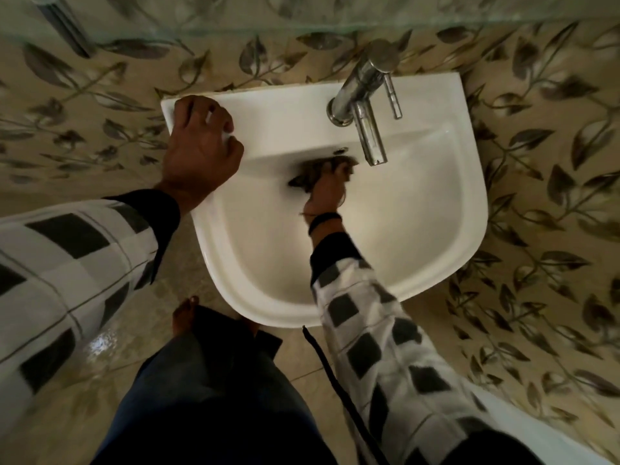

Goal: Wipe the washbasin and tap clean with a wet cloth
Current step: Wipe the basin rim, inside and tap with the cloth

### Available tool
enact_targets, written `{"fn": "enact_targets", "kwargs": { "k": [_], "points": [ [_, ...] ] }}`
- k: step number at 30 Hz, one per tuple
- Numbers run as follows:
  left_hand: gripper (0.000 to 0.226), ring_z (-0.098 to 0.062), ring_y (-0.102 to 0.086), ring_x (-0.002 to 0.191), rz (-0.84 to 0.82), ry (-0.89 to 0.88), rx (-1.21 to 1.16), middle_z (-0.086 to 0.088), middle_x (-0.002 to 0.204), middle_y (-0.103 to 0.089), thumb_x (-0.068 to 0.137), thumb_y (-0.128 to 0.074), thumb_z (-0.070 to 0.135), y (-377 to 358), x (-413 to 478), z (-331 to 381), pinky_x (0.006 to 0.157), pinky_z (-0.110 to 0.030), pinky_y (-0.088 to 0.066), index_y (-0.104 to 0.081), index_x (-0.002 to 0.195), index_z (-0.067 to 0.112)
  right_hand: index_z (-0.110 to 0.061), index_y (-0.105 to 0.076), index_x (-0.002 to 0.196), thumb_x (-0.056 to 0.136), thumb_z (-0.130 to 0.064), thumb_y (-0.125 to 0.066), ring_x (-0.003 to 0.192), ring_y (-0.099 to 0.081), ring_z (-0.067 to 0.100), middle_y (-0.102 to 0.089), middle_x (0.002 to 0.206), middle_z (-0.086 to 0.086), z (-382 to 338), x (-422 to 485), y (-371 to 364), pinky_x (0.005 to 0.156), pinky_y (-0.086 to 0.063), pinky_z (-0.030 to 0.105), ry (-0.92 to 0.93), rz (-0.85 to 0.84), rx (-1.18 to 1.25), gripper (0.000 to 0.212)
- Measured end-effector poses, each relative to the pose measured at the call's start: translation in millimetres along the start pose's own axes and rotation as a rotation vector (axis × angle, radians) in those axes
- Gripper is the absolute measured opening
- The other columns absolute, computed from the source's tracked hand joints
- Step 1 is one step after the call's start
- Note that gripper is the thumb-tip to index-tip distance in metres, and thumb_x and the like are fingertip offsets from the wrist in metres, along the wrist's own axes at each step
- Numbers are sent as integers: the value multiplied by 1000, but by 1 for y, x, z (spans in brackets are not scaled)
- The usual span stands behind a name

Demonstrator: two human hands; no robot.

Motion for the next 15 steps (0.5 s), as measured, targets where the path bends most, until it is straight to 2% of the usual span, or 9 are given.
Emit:
{"fn": "enact_targets", "kwargs": {
  "k": [2, 4, 5, 7, 9, 11, 13, 14, 15],
  "points": [
    [22, -44, -48, 109, 1, 11, -3, -21, 107, -54, 86, -56, 22, 1, 0, -1, 98, -47, -39, -56, 99, 5, -7, -47, 142, 100, -4, -47, 69, -49, 4, -54, 85, -10, 23, -10, -4, 69, -41, 22, -202, -65, 159, 42],
    [23, -44, -49, 109, 3, 15, -6, -21, 107, -55, 85, -56, 22, 2, 0, -1, 98, -47, -39, -57, 99, 4, -12, -55, 134, 100, -6, -47, 75, -55, 11, -59, 92, -1, 36, -29, 4, 70, -46, 23, -289, -126, 371, 35],
    [23, -44, -49, 109, 5, 15, -7, -21, 107, -56, 85, -56, 22, 2, 0, -1, 98, -46, -40, -57, 99, 3, -11, -62, 119, 102, -11, -44, 71, -57, 12, -61, 89, 1, 40, -30, 14, 63, -49, 22, -317, -188, 423, 25],
    [23, -44, -49, 110, 3, 23, -14, -21, 108, -56, 85, -56, 23, 2, 0, -1, 98, -46, -40, -58, 99, 4, -11, -62, 78, 106, -21, -29, 44, -52, 11, -57, 60, 0, 38, -23, 38, 39, -41, 17, -322, -262, 531, 44],
    [23, -42, -49, 111, 4, 27, -18, -19, 109, -56, 86, -55, 24, 1, -1, -3, 99, -45, -40, -57, 99, 5, -16, -54, 66, 104, -21, -22, 36, -45, 10, -49, 47, -4, 16, -14, 64, 37, -34, 13, -285, -252, 626, 50],
    [23, -42, -49, 110, 13, 18, -17, -18, 108, -56, 86, -55, 24, 0, 0, -3, 99, -44, -39, -57, 99, 5, -13, -58, 94, 102, -20, -30, 65, -56, 16, -60, 73, 1, -14, -10, 92, 59, -46, 25, -166, -135, 624, 31],
    [23, -41, -49, 110, 4, 12, -10, -18, 107, -56, 86, -55, 24, -1, 0, -3, 100, -43, -38, -57, 99, 5, -3, -59, 126, 100, -18, -43, 105, -61, 31, -65, 117, 12, -45, -8, 117, 94, -48, 40, -28, 1, 562, 34],
    [24, -41, -49, 110, -3, 11, -5, -18, 107, -56, 87, -54, 25, -1, 1, -3, 100, -43, -37, -57, 99, 5, -3, -60, 131, 98, -16, -51, 116, -61, 32, -64, 128, 13, -61, -12, 125, 103, -47, 43, 46, 42, 524, 37],
    [24, -41, -49, 110, -8, 13, -2, -18, 106, -57, 87, -53, 25, -2, 1, -4, 101, -42, -37, -57, 99, 5, -6, -61, 131, 94, -16, -57, 118, -62, 28, -65, 128, 10, -76, -15, 130, 102, -50, 42, 139, 55, 464, 38]
  ]
}}
Point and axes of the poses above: each hand's wrist, its own x-axis towards the middle knuckle, its own y-axis out of the back of the hand, z = x × y, the point moved 7 cm from there along x, towards the middle knuckle
